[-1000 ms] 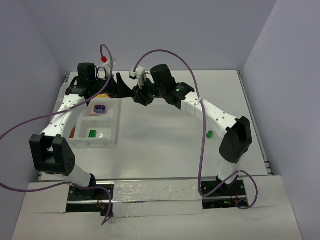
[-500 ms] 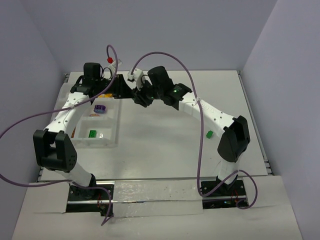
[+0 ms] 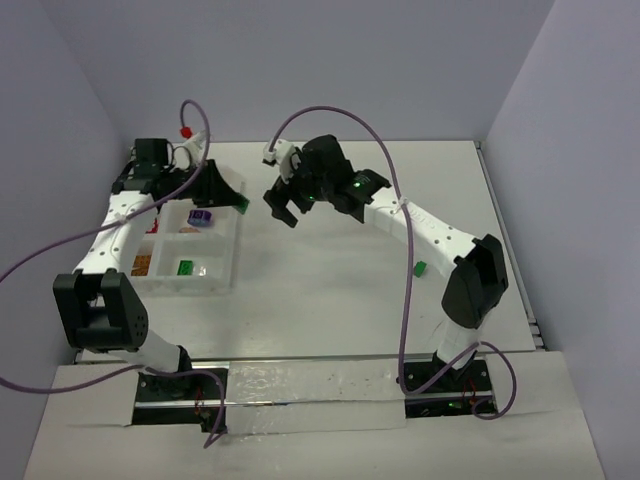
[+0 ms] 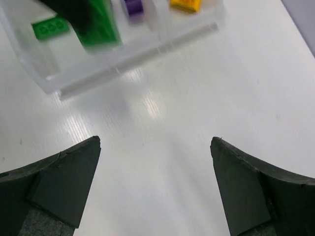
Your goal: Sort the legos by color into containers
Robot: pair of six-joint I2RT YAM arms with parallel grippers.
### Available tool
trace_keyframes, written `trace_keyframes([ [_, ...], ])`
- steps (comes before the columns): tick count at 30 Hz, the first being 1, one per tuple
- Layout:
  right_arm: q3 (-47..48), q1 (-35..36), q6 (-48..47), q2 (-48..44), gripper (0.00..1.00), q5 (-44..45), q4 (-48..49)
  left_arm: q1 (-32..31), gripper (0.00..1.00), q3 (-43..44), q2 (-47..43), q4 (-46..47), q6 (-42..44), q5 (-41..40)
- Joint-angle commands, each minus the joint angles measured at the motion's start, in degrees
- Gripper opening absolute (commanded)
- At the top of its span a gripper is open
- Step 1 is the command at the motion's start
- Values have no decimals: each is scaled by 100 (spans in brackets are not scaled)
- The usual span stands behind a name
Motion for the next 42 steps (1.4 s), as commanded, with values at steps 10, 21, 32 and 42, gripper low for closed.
trace_keyframes([
  [10, -2093, -1851, -15, -1810, 100, 58, -1640, 987, 0, -1576, -1744, -1024, 2589, -2947],
  [21, -3855, -2696, 194, -2690, 96, 1135, -1902, 987, 4, -2141, -1478, -251, 2500, -4110],
  [32, -3962, -3289, -363, -1929, 90, 1548, -1808, 987, 45, -2218, -1089, -289, 2508, -4235],
  [42, -3748, -3389, -1341, -1344, 87, 1548, -1696, 987, 67, -2078, -1046, -449, 2362, -3777],
])
